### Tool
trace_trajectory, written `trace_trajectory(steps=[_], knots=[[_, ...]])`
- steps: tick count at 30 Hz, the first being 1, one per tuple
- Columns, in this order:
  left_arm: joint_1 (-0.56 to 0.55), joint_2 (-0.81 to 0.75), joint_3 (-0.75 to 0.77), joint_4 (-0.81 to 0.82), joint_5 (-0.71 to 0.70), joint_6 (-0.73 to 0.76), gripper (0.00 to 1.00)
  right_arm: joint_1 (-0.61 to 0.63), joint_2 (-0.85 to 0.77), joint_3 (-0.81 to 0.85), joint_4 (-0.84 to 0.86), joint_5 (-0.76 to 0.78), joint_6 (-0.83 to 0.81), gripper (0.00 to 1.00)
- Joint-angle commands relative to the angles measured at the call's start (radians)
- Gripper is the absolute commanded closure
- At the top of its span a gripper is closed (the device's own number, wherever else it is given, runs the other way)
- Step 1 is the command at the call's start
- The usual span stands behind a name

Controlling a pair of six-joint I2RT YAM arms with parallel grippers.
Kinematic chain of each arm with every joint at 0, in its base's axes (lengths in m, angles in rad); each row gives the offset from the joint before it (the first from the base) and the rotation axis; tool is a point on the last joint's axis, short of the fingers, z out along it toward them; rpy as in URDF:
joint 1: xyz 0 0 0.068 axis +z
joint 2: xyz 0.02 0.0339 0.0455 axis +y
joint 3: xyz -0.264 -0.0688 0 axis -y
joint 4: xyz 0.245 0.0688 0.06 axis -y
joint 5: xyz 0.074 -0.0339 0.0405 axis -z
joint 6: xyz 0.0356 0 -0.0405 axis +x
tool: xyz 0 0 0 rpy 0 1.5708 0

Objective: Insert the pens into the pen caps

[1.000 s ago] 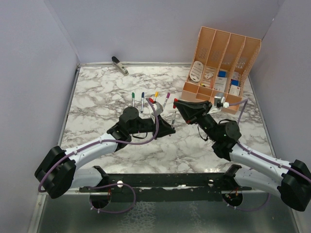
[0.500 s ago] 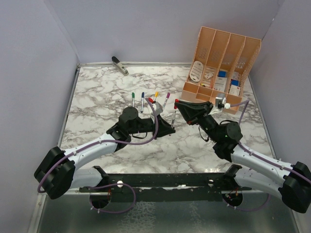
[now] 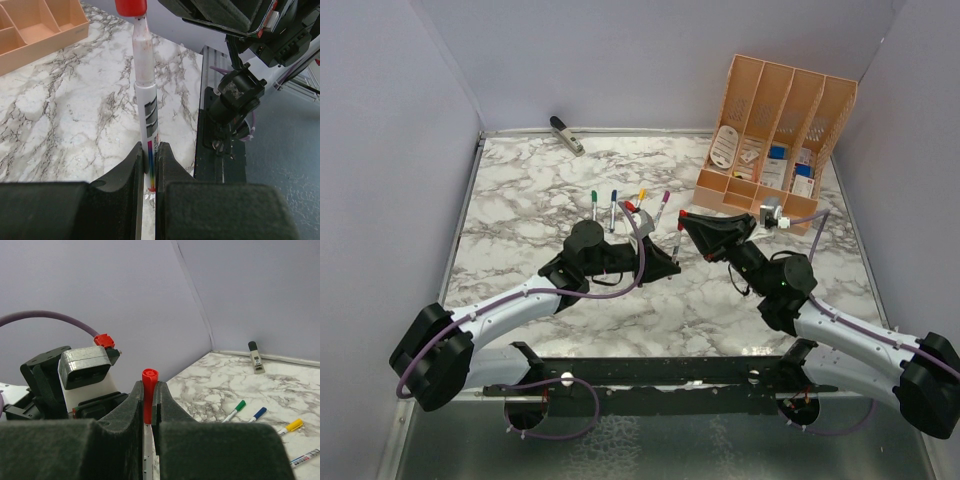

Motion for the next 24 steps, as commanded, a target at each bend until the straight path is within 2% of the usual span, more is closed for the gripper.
trace_trajectory(steps=[1,20,24], knots=[[-0.003,-0.034,0.012,0.037,-0.023,0.004,1.00,0.001,0.002,-0.007,0.021,-0.018,-0.020,0.99],[-0.003,-0.025,0.084,0.050,-0.056,-0.007,1.00,0.001,0.058,-0.045,-0.073,-0.101,-0.017,0.99],[-0.003,-0.041,0.098,0.060,-0.106,-0.008,1.00,0.002,0.109,-0.047,-0.090,-0.114,-0.013,0.99]])
